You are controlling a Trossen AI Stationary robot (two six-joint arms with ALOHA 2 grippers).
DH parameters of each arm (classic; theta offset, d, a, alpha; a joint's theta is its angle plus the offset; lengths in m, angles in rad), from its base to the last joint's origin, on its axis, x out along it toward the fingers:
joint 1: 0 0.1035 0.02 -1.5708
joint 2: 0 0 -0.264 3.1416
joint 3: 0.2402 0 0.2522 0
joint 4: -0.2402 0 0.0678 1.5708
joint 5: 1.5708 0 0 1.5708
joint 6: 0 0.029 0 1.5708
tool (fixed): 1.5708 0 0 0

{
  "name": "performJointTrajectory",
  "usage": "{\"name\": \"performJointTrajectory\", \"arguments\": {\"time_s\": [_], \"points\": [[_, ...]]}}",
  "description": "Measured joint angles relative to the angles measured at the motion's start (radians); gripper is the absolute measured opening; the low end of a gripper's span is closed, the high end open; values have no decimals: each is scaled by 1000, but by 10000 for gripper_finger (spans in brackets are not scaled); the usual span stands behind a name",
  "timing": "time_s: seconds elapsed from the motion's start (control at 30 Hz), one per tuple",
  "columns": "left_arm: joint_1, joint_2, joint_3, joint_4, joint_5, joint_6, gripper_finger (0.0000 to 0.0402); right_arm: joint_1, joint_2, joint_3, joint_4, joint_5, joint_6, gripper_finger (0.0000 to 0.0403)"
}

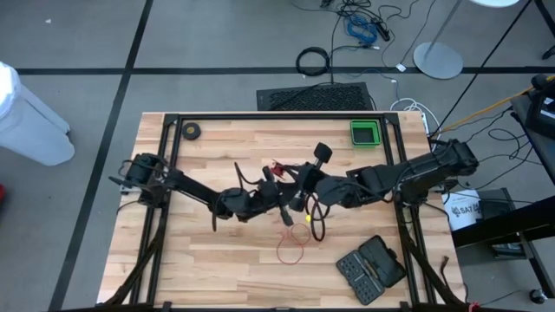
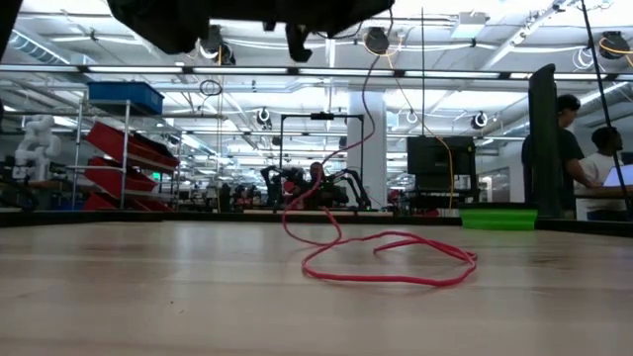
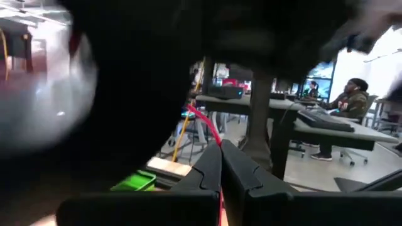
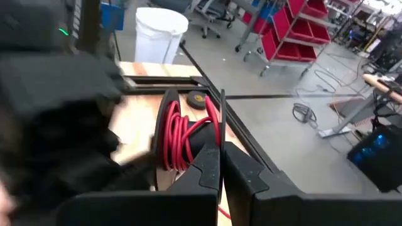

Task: Coil cords
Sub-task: Coil the red wire into the spool

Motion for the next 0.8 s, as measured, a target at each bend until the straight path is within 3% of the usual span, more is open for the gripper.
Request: {"name": "performJointTrajectory", "arguments": {"time_s": [0.5,0.8], "points": [[-88,-34,0,-17,-3,155,1,-9,-27,0,-87,-61,29,0],[-158,-120,0,-39,-103,287,1,-27,-39,0,-171,-195,52,0]]}}
